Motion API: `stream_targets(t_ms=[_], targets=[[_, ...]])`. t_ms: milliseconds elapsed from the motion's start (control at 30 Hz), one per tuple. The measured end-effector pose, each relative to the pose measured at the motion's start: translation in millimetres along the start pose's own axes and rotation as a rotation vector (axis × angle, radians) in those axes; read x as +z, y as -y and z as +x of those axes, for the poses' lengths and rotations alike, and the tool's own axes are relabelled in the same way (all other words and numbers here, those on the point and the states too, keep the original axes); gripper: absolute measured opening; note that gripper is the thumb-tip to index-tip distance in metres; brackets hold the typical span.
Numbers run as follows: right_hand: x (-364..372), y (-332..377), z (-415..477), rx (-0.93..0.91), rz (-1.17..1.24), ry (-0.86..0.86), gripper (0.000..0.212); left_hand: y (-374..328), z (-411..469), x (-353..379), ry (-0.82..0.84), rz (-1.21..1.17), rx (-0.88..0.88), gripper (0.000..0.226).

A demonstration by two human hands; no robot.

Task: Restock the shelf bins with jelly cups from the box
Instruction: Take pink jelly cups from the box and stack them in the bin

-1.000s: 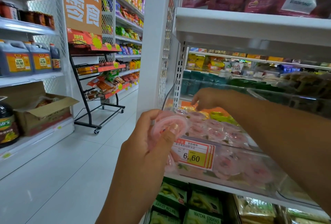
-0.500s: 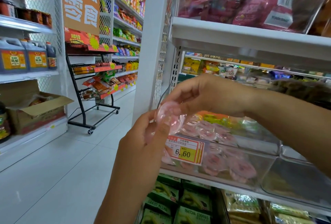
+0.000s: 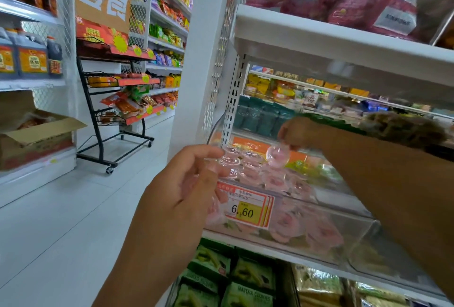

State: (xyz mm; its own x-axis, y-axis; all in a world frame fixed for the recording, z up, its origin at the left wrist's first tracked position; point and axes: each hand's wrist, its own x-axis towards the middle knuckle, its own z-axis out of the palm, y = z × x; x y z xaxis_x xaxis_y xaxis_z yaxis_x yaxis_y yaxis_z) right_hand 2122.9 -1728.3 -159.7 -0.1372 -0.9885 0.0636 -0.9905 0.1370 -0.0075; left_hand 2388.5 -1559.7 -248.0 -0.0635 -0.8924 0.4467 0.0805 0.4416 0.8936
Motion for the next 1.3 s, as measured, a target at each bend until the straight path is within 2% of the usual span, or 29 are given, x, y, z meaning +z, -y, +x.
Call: stream_targets(t_ms=[100,233,333,633,700,767,833,900,967,1033,1100,1200,1233,1300], targets=[[8,0,0,-0.018,-0.066,0.023,0.034,2,0,2,0.005,-0.009,0.009,0.022],[20,7,-9,-0.147,-0.317,0.141,0.040,5,-1,2,0.005,-0.026,0.028,0.023],[27,9,-9,-0.159,-0.416,0.189,0.044,6,-1,2,0.010,-0.010,0.034,0.023],[29,11,-16,-0.139,-0.453,0.288,0.049,-1,-7,1,0.040,0.017,0.061,0.018],[18,15,-22,-0.170,-0.365,0.220,0.049,-4,-8,-1,0.044,0.027,0.084,0.019],[-2,21,-35,-0.228,-0.171,0.127,0.041,-2,5,-4,0.091,0.024,0.074,0.019],[-22,31,-57,-0.271,0.159,0.110,0.025,6,20,-7,0.128,-0.005,0.064,0.041],[-39,45,-88,-0.300,0.487,0.195,0.018,7,19,-3,0.140,0.006,0.144,0.055],[-49,54,-116,-0.344,0.713,0.356,0.022,4,9,7,0.149,0.026,0.251,0.063],[-51,61,-137,-0.394,0.825,0.536,0.031,8,2,17,0.141,0.010,0.308,0.066],[-45,64,-148,-0.423,0.860,0.619,0.038,8,0,24,0.134,0.057,0.329,0.067],[-40,66,-149,-0.360,0.913,0.531,0.025,9,-1,31,0.104,0.167,0.366,0.075],[-42,63,-144,-0.352,0.857,0.432,0.017,10,-1,32,0.090,0.207,0.371,0.077],[-50,50,-124,-0.333,0.500,0.092,0.009,15,2,30,0.069,0.369,0.372,0.070]])
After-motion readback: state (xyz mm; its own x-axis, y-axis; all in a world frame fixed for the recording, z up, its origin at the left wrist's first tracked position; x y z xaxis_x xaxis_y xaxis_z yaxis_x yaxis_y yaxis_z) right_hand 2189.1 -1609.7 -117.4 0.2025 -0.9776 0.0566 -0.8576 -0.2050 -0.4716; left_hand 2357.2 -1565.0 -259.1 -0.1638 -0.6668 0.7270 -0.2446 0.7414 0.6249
